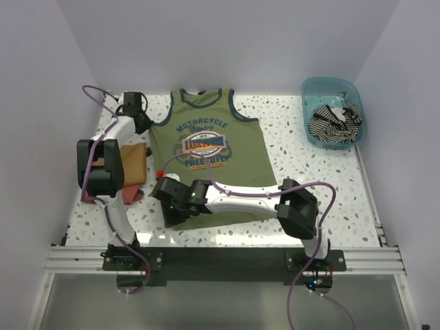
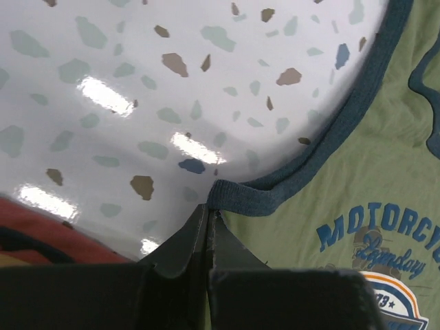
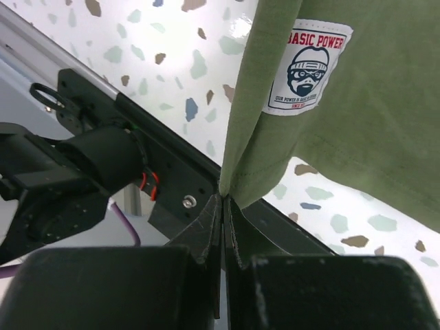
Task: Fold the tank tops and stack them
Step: Fold the tank top
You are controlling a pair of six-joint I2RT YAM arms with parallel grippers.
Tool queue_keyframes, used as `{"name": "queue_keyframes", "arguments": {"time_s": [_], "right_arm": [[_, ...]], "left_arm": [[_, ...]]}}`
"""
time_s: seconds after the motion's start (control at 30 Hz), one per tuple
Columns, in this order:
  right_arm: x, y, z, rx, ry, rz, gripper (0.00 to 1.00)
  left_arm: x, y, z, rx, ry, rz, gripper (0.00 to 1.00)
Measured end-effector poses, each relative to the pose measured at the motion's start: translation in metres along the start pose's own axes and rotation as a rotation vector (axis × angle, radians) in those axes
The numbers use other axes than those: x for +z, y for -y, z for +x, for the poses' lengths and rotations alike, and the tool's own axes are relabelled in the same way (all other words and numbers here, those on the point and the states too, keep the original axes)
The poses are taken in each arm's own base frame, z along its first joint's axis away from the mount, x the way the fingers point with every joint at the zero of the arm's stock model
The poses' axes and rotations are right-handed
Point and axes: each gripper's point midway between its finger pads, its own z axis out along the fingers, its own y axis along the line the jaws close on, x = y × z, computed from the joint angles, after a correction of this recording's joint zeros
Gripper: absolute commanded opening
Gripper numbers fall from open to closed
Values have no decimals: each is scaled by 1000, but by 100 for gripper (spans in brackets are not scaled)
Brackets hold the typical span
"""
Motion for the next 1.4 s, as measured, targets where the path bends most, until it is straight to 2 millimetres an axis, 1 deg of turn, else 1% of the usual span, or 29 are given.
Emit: {"name": "queue_keyframes", "arguments": {"time_s": [0.1,0.17,0.2,0.3,0.37,0.47,0.5,0.53,0.63,0.67,0.73,0.9,1.0,1.17,1.2,1.23,1.27,1.3,1.33,1.4], "right_arm": [[1,-3,-2,1,1,-7,0],[1,-3,-3,4,4,-8,0],[1,0,-5,9,7,-6,0],[-2,15,-3,26,8,10,0],[-9,32,-2,46,10,31,0],[-25,55,-3,84,29,48,0],[-29,62,-2,97,37,48,0],[-35,70,-1,112,47,54,0],[-44,87,6,136,63,71,0],[-46,92,9,142,68,77,0],[-49,101,15,153,72,90,0],[-54,124,28,180,85,128,0],[-55,136,35,196,89,146,0],[-51,152,46,218,87,174,0],[-50,154,47,222,86,178,3],[-49,156,48,225,86,184,9],[-49,157,49,228,87,185,11],[-49,157,48,230,90,187,14],[-49,158,48,233,94,190,21],[-49,161,48,239,101,198,30]], "left_arm": [[0,-11,-1,8,-4,-37,0],[-3,-8,0,29,-13,-46,0],[-5,-3,-1,42,-13,-44,0],[-11,26,-7,76,3,-4,0],[-16,50,-5,101,13,34,0],[-21,83,9,144,5,78,0],[-21,91,14,155,2,89,0],[-21,101,21,170,-3,100,0],[-16,123,44,211,-25,121,0],[-12,127,53,224,-39,118,0],[-10,138,71,253,-59,125,0],[-7,160,101,296,-92,141,0],[-8,171,110,312,-97,153,0],[-12,178,117,326,-100,165,0],[-12,178,117,326,-100,166,0],[-12,179,118,327,-100,166,2],[-12,179,118,328,-101,167,5],[-12,179,118,329,-102,168,11],[-13,180,119,331,-101,170,16],[-13,182,118,331,-100,181,24]]}}
